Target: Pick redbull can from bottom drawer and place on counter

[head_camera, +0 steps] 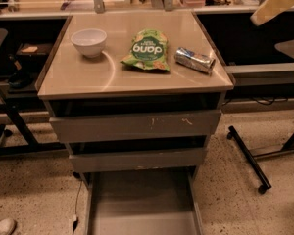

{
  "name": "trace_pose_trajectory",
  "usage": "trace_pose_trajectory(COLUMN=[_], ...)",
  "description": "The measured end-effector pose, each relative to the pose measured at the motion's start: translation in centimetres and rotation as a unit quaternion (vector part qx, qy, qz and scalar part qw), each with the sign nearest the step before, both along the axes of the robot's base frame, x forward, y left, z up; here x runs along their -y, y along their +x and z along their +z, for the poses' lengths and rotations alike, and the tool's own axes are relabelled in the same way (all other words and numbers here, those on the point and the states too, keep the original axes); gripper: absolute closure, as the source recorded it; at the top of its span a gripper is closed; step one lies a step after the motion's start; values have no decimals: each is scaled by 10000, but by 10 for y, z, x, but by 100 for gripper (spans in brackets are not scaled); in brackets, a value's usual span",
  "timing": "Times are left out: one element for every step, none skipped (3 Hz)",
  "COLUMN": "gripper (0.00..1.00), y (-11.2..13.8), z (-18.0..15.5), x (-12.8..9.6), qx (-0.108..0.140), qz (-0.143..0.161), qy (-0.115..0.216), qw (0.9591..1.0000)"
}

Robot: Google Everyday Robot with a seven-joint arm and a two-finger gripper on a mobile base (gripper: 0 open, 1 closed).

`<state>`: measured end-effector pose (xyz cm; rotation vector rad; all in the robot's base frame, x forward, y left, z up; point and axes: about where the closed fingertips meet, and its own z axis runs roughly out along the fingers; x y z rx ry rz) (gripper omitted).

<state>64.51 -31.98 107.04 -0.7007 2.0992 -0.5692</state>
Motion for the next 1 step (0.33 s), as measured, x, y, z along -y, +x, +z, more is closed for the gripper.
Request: trace_pose_trajectory(gripper=[0], y=[-17], z=[31], x=[9], qx=[262], qz=[-270], qy=[-34], qw=[9993])
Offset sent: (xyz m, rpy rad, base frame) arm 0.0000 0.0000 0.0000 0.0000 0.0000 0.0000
